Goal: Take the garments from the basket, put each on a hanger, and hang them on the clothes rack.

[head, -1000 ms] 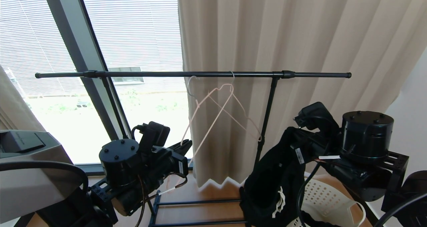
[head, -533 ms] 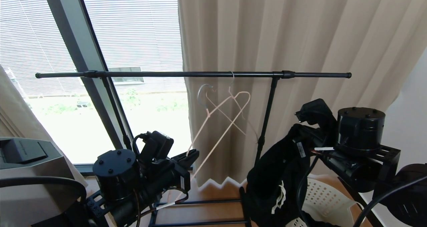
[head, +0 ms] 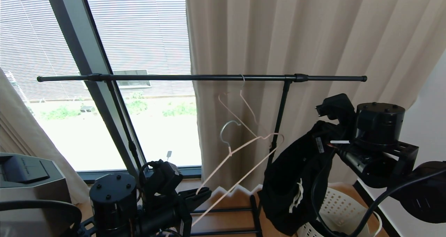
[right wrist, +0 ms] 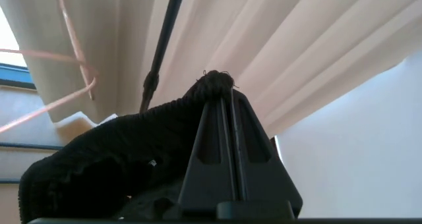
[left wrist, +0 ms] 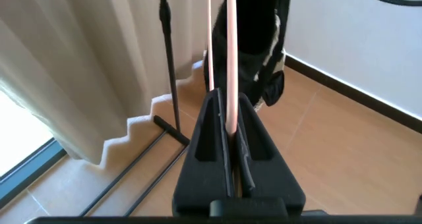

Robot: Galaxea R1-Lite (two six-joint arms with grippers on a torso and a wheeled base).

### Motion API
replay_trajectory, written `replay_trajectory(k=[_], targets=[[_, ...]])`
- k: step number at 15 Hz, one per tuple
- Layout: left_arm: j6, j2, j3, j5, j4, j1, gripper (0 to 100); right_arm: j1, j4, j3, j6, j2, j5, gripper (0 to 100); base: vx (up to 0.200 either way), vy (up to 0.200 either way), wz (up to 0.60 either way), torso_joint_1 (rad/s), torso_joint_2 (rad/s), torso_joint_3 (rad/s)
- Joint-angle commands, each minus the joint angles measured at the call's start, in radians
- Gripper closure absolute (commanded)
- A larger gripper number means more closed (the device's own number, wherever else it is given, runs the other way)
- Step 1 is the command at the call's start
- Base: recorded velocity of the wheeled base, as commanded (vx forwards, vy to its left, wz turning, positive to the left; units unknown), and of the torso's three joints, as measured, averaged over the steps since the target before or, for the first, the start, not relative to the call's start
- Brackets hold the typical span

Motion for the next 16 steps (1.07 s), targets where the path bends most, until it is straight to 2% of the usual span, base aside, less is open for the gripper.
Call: replay_trajectory(k=[1,5,10,16], targets=[[0.0,-0.009,0.008,-0.002,-0.001,-0.002,100,-0.017,0.001,-0.01,-0.005,0.008,-0.004,100,0.0,0.0,0.0,0.0,0.0,0.0],[-0.003,-0.026,0.01,-0.001,-0.001,-0.045,100,-0.052,-0.002,-0.047,-0.008,0.062,-0.03,100,0.0,0.0,0.0,0.0,0.0,0.0],[-0.011,-0.022,0.015,0.002,-0.001,-0.094,100,-0.049,-0.004,-0.055,-0.005,0.073,-0.041,100,0.0,0.0,0.0,0.0,0.0,0.0],[-0.014,0.0,0.013,0.021,-0.001,-0.107,100,0.013,-0.002,-0.027,-0.004,0.03,-0.072,100,0.0,0.0,0.0,0.0,0.0,0.0]])
